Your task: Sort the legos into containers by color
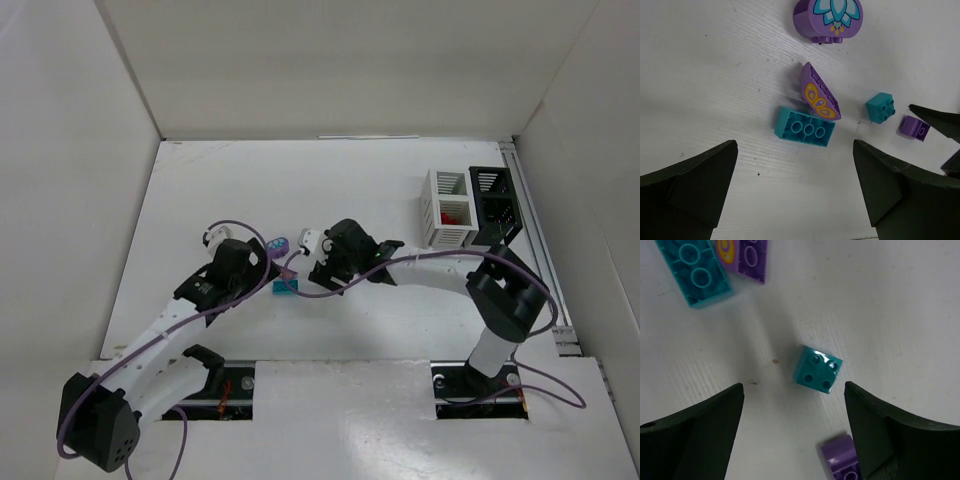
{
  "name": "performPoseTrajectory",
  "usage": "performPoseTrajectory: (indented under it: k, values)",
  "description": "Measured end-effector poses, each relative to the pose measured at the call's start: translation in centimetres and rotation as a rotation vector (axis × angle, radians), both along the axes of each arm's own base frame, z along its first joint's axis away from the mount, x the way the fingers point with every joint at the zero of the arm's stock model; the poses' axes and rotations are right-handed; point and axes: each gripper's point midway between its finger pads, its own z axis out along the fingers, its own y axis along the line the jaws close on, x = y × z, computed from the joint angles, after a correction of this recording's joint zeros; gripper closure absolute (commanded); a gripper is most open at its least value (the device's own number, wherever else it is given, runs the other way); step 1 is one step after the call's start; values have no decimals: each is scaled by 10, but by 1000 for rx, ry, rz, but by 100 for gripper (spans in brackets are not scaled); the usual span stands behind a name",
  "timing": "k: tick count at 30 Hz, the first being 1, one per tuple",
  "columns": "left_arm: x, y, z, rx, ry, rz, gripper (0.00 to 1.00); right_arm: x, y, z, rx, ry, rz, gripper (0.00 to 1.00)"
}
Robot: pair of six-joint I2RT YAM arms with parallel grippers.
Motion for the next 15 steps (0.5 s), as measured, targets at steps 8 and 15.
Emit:
performPoseTrajectory:
  k: [8,15]
  values:
    - [-5,12,18,-14,-61,60,1,0,4,-28,-19,54,-91,22]
    - [-8,20,24,-10,-83,92,1,9,1,-33,-10,59,-193,54]
